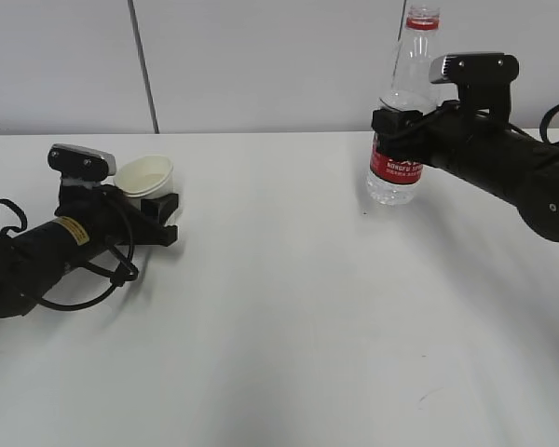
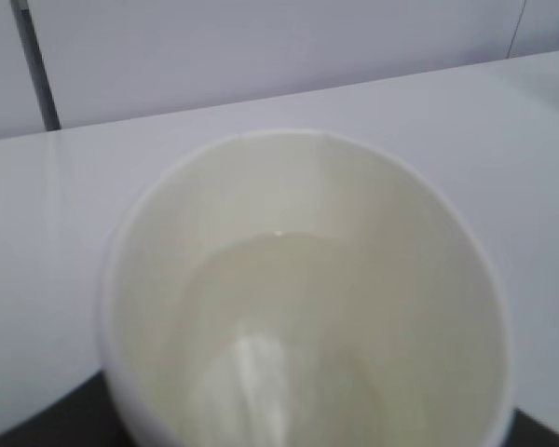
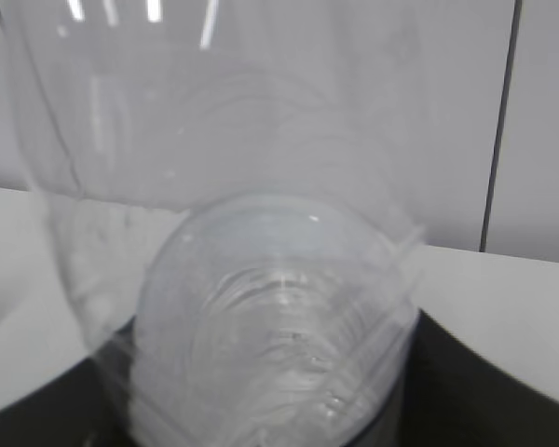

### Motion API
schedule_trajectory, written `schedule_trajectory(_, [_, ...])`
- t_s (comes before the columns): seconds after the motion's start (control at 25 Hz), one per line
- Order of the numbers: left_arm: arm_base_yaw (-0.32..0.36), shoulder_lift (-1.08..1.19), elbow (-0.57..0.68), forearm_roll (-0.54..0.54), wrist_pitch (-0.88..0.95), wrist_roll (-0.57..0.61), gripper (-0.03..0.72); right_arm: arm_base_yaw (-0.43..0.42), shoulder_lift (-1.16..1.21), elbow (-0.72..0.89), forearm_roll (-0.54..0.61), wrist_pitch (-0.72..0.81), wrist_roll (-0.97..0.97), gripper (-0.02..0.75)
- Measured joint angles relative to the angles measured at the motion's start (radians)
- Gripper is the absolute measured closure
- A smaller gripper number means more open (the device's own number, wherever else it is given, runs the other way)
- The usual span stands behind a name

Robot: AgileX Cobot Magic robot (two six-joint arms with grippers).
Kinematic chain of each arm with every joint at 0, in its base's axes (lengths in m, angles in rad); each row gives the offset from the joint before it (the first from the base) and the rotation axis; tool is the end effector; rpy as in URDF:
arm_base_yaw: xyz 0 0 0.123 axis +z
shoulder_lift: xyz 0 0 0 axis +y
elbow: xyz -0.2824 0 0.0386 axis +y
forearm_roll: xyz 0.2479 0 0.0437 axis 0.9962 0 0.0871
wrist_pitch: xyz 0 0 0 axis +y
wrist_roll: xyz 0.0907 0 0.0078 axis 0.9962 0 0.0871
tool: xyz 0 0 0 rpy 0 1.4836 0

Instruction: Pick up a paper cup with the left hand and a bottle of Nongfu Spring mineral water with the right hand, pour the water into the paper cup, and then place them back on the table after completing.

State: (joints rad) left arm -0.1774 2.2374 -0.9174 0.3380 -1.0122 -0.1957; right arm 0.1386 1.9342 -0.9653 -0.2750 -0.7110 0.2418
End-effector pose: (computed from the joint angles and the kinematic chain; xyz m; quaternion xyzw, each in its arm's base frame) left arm 0.3828 -0.0946 0.0703 0.1517 0.7709 -0.1689 0.5951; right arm 0.3947 0.0713 0.1766 -0.0978 0.7637 0.1221 0.6264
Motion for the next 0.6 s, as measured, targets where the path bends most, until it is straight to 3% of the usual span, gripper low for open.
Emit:
schedule_trajectory(0.16, [0.0,0.005,-0.001,-0.003,-0.011,0.004,0.297,0.0,0.0,0.0,0.0,0.0,0.0,0.33])
schedule_trajectory(0.4, [0.0,0.01,-0.001,-0.036,-0.012,0.007,0.127,0.0,0.0,0.0,0.0,0.0,0.001,0.331])
schedule_trajectory(0.6, [0.0,0.014,0.0,-0.052,-0.013,0.007,0.092,0.0,0.0,0.0,0.002,0.0,0.001,0.331])
